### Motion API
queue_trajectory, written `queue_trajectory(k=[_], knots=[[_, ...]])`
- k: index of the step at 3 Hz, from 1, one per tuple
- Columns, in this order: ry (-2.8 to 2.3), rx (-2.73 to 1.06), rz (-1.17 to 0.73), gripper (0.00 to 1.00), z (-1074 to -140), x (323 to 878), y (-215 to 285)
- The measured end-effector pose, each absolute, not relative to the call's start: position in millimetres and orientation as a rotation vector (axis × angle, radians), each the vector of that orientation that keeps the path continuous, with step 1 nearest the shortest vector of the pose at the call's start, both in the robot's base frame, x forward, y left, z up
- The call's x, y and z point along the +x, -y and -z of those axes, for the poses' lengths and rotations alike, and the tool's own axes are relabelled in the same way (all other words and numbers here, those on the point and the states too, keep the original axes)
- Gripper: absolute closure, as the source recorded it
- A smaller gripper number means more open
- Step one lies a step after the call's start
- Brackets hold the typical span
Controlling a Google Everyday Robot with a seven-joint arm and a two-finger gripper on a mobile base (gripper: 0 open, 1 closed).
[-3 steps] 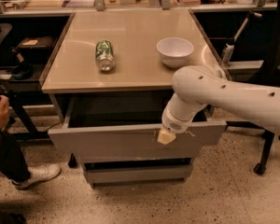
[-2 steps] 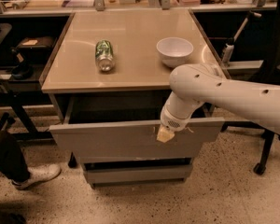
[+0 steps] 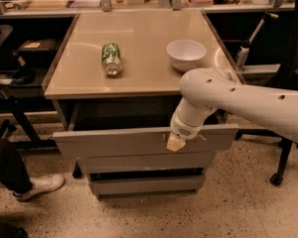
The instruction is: Close top drawer
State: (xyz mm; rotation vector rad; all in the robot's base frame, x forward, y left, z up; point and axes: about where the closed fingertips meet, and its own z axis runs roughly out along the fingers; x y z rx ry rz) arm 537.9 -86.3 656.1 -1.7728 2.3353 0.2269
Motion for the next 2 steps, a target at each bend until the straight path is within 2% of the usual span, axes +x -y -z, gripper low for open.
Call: queue_trajectory(k=[2], knots=[[-2.335, -1.773, -0.227, 0.12, -656.1, 537.9, 86.3]])
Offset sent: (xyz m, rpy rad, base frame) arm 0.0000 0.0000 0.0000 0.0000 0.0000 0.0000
